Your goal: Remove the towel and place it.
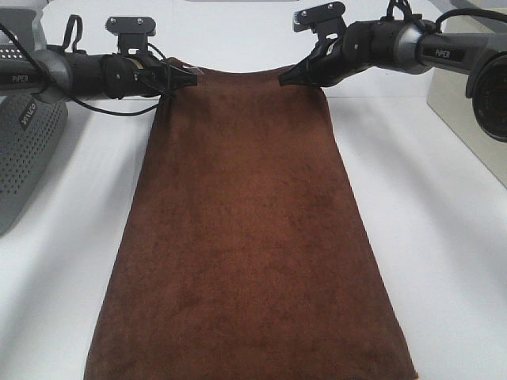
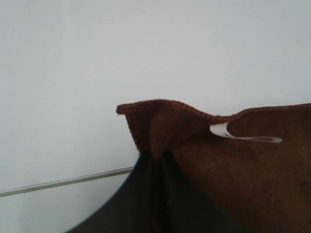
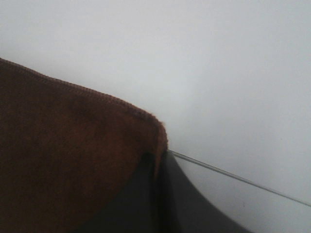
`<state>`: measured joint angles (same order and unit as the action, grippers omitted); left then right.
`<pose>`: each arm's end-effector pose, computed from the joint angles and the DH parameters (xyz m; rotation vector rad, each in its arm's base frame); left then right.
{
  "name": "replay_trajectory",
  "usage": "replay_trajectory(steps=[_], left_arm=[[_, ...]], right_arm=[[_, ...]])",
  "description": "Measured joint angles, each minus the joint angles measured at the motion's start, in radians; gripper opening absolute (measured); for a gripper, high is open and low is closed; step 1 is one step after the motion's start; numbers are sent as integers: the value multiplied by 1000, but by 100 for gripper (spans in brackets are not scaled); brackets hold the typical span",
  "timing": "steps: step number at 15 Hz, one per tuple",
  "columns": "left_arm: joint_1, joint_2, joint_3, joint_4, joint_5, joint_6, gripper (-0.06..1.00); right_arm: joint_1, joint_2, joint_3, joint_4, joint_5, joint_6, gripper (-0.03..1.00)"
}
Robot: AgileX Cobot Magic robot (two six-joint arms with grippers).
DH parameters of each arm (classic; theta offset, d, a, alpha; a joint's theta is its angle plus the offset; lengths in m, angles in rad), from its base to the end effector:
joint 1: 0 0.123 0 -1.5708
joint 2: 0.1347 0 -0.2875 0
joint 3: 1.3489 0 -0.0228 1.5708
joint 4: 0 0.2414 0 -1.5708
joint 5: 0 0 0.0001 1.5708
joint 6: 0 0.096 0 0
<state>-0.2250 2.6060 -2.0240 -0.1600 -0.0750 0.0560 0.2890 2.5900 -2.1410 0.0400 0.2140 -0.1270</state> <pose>0.5613 -0.1273 0.1013 0.1135 1.9938 -0.1999 0.5530 0.1653 0.1230 -0.4075 2.1101 0.1262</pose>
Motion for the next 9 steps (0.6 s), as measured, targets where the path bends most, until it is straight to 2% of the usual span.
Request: replay_trajectory(steps=[9], left_arm=[[0,55,0,7,-54,0,0]], right_arm=[[0,31,0,2,-35,0,1]])
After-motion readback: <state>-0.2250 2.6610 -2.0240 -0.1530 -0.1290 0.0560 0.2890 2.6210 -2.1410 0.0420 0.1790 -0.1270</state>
